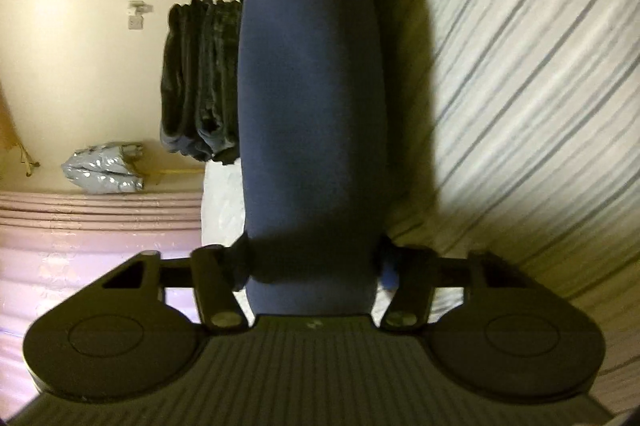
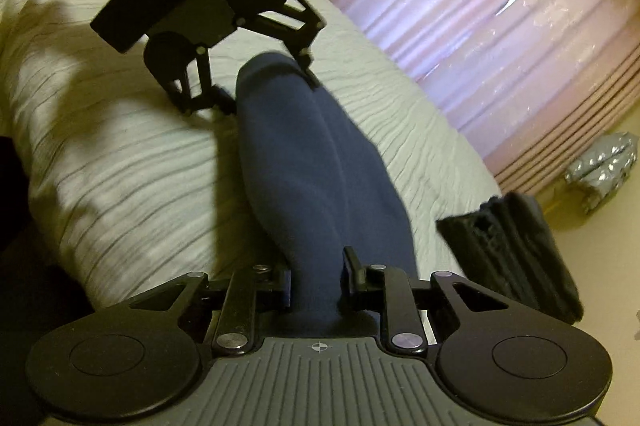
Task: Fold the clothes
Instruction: 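Grasp the folded navy top's end with the right tool while the left tool grasps it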
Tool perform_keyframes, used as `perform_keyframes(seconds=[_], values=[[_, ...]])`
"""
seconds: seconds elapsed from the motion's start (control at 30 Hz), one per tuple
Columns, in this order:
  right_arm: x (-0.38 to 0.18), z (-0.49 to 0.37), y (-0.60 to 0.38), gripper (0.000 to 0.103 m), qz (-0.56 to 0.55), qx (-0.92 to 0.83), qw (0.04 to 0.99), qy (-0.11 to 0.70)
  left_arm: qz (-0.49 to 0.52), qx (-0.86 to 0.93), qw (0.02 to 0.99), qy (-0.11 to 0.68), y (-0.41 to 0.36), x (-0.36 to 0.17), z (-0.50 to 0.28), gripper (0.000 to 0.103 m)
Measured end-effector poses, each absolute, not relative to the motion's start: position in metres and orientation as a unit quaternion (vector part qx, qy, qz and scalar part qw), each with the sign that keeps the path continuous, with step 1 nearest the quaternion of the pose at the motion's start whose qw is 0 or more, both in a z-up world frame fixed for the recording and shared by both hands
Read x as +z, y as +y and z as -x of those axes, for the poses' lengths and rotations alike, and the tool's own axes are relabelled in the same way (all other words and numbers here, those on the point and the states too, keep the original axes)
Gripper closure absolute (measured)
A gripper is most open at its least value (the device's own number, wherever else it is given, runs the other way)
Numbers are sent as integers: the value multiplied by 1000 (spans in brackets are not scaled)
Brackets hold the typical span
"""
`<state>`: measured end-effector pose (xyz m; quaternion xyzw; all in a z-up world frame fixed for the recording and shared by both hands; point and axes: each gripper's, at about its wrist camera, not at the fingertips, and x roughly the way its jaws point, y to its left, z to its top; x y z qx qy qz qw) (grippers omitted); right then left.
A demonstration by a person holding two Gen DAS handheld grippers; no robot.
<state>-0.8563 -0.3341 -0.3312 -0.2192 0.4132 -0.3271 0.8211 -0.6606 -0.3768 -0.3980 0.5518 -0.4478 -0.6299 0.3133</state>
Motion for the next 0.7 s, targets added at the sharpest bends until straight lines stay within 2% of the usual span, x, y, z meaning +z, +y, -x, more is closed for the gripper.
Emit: perform_keyframes(seconds=[0.1, 0.13, 0.2, 0.27, 0.33, 0.43, 0.47, 0.5, 0.6, 0.7], values=[[-338, 857, -330, 79, 226, -334, 821, 404, -568, -631, 312, -426, -376, -391, 663, 70], [-342, 857, -330, 73, 231, -338, 818, 404, -574, -635, 310, -415, -376, -386, 663, 70], [-352, 856, -328, 68, 245, -343, 811, 406, -575, -655, 312, -379, -379, -371, 662, 71], [-365, 854, -324, 55, 263, -346, 803, 407, -572, -676, 316, -339, -382, -354, 662, 71], [-378, 853, -322, 48, 286, -347, 792, 412, -571, -692, 316, -308, -383, -340, 664, 71], [-385, 856, -329, 49, 304, -351, 778, 424, -577, -696, 313, -292, -369, -327, 667, 72], [-384, 858, -333, 63, 304, -353, 776, 425, -578, -697, 312, -288, -360, -324, 668, 72], [-381, 863, -333, 71, 302, -354, 776, 426, -578, -699, 311, -285, -348, -322, 669, 72], [-370, 879, -331, 73, 292, -358, 777, 427, -570, -701, 316, -289, -305, -323, 680, 71], [-365, 893, -328, 73, 285, -362, 776, 430, -574, -686, 325, -307, -272, -346, 694, 70]])
